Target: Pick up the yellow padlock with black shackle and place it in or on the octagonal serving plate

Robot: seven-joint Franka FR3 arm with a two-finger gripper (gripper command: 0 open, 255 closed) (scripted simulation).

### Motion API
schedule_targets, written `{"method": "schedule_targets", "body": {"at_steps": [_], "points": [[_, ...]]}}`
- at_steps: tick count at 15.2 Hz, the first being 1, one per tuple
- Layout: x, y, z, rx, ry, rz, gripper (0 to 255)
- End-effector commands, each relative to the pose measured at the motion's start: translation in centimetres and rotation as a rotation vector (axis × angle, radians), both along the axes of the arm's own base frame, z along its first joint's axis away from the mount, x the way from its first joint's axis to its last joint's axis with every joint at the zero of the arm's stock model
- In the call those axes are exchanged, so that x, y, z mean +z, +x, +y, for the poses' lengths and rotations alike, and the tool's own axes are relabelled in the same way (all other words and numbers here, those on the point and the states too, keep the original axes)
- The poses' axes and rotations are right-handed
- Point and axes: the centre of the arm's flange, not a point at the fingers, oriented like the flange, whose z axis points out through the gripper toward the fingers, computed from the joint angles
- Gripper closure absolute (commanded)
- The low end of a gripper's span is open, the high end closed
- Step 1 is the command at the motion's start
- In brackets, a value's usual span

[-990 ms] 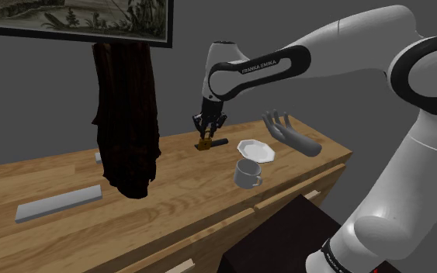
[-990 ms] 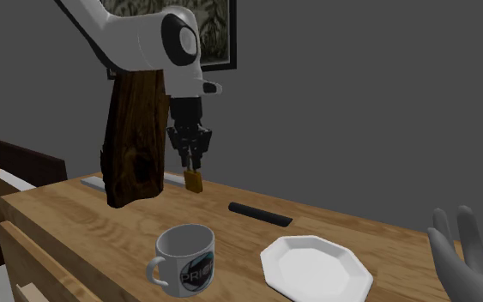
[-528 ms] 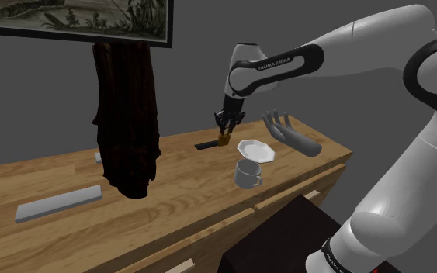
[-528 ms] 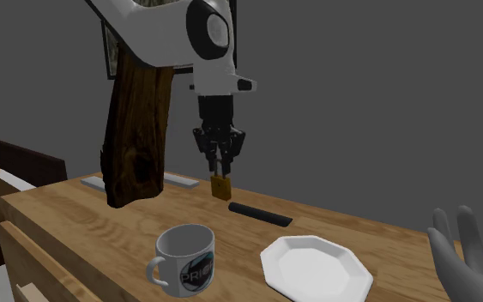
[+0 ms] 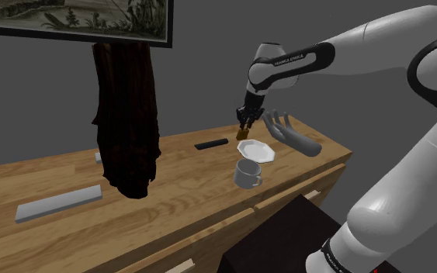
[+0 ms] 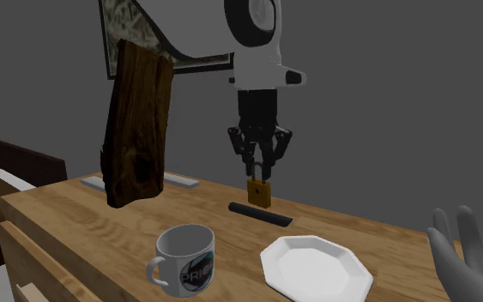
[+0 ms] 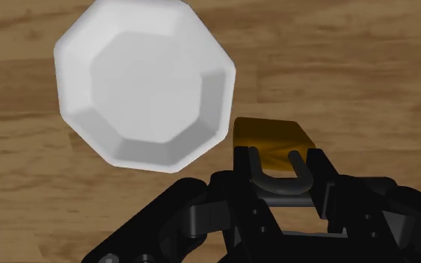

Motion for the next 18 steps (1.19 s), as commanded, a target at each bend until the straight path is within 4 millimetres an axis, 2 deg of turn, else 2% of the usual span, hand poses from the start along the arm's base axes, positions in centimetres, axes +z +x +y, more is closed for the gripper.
{"method": "schedule_targets", "body": {"at_steps": [1, 7, 8, 18], "points": [[0.1, -0.3, -2.5, 0.002, 0.0, 0.0, 255], [0.7, -1.3, -10.3, 0.002, 0.0, 0.0, 255], [0.9, -1.6, -12.4, 0.002, 0.0, 0.0, 255], [-4.4, -1.6, -12.4, 0.002, 0.0, 0.0, 255]]}}
